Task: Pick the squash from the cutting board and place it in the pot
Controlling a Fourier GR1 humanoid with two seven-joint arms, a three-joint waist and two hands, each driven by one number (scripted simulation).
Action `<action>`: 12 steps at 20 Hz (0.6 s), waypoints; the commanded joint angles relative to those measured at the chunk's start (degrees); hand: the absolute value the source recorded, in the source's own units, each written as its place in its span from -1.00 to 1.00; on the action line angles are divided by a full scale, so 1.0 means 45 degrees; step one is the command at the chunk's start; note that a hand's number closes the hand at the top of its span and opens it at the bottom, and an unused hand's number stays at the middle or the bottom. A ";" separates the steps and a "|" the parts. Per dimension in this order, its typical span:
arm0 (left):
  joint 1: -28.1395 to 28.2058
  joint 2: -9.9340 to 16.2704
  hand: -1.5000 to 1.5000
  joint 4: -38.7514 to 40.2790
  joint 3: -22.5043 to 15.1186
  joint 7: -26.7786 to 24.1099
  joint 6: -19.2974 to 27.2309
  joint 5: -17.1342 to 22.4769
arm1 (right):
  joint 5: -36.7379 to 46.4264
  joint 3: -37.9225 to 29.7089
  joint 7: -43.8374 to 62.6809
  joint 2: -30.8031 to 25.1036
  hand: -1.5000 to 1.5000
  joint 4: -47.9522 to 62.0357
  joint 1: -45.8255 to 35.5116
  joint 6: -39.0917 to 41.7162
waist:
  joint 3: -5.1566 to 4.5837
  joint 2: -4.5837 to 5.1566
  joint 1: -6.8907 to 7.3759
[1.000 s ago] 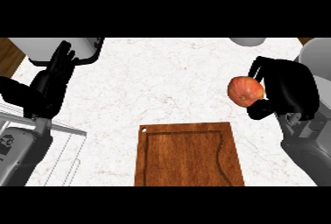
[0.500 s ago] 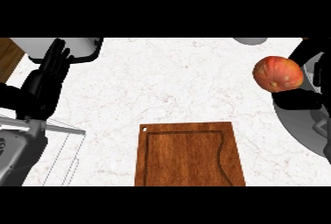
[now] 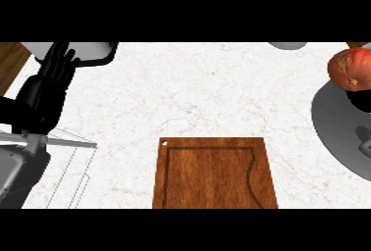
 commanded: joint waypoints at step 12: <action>0.1962 0.1052 0.00 0.1213 -0.0957 0.0889 0.0125 -0.1299 | -0.1016 -0.2056 -0.4236 -0.1306 1.00 0.4427 0.1011 -0.0570 | -0.0249 0.0628 0.1101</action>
